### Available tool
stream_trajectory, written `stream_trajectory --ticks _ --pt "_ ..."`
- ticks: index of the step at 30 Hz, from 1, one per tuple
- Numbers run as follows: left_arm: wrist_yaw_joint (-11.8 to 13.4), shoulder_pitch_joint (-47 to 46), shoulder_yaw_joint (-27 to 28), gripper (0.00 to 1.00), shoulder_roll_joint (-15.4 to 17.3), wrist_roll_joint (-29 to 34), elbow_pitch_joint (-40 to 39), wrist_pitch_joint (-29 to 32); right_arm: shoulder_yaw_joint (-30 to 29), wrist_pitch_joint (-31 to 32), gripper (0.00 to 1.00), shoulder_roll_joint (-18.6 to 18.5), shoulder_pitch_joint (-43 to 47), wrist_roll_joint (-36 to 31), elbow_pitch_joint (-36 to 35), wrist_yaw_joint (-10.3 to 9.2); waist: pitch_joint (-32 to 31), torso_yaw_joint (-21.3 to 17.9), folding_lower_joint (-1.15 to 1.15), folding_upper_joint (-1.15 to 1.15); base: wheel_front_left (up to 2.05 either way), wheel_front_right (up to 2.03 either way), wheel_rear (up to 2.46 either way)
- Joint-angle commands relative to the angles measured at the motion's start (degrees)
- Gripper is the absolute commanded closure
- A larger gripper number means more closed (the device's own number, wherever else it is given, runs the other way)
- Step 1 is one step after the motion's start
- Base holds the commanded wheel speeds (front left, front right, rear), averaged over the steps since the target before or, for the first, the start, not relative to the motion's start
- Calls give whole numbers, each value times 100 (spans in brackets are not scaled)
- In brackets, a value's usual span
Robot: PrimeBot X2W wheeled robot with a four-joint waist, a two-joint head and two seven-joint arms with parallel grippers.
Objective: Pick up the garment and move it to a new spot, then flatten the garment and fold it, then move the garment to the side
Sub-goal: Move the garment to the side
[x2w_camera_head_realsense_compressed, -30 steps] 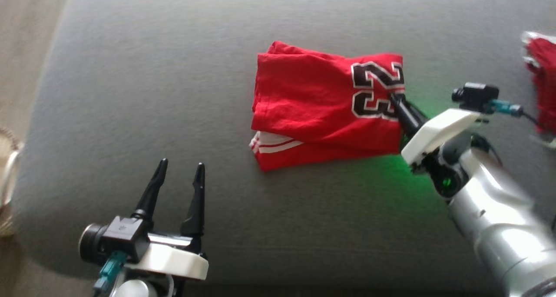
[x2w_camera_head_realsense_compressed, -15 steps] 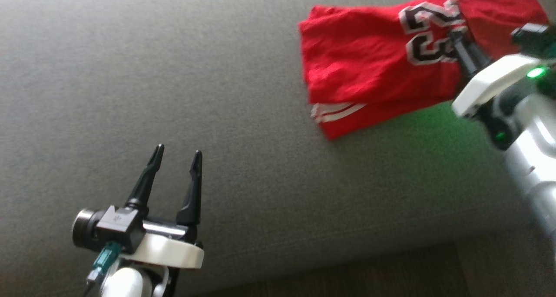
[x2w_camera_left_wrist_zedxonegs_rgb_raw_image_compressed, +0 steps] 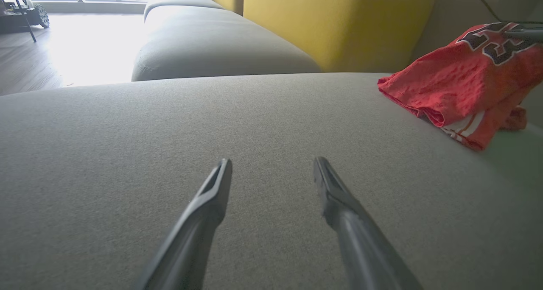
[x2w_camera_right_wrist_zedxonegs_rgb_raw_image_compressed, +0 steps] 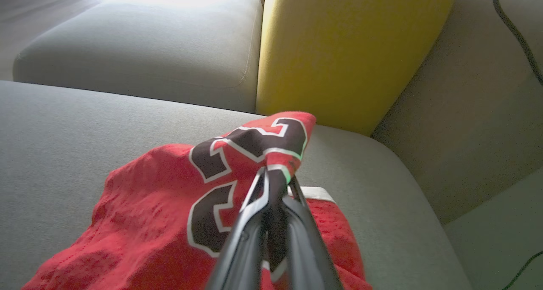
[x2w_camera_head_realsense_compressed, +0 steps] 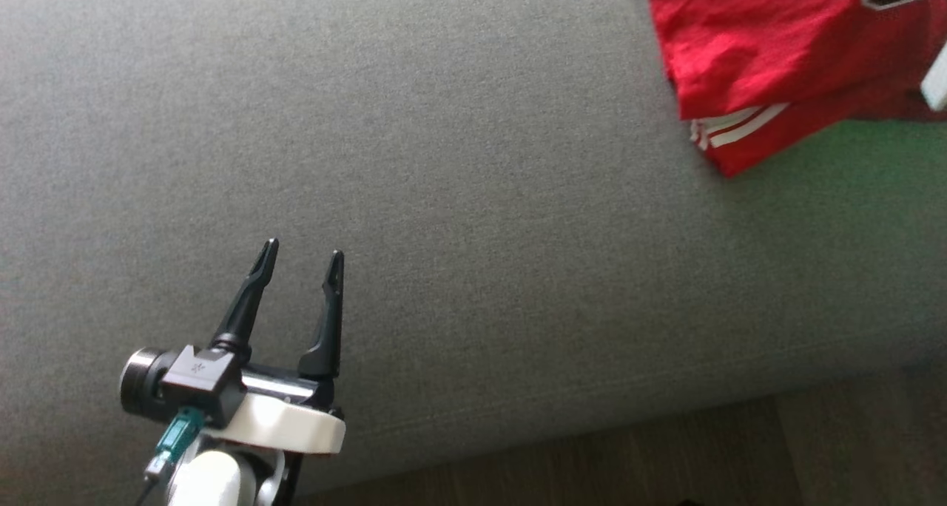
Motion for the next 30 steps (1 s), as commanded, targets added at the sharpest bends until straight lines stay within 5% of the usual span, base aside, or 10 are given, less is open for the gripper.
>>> stream_trajectory --ticks 1,11,12,13,15,16,24,30 --pt "-34 -190 215 0 7 56 -185 -70 -55 -37 100 -244 -142 -137 -86 -2 30 14 0 0 0 0 0" --pt "-71 -234 225 0 63 120 -152 -70 -323 124 100 -682 -135 -560 -280 -2 87 16 0 0 0 0 0" --pt "-80 -243 209 0 69 132 -153 -70 -390 120 88 -691 -128 -711 -326 -2 84 -3 0 0 0 0 0" --pt "-80 -243 209 0 69 132 -153 -70 -390 120 88 -691 -128 -711 -326 -2 84 -3 0 0 0 0 0" --pt "-92 -263 169 0 71 147 -146 -70 -469 86 58 -706 -101 -966 -317 -2 65 8 0 0 0 0 0" --pt "-97 -274 155 0 70 149 -139 -70 -542 66 0 -697 -76 -1080 -291 -2 49 19 0 0 0 0 0" --pt "-73 -189 157 0 55 111 -94 -70 -1400 -95 0 -556 102 -2455 -408 -2 -204 68 0 0 0 0 0" --pt "22 -76 151 0 14 -69 -83 -70 -2125 -159 0 435 777 -2986 -1226 -2 -562 98 0 0 0 0 0"
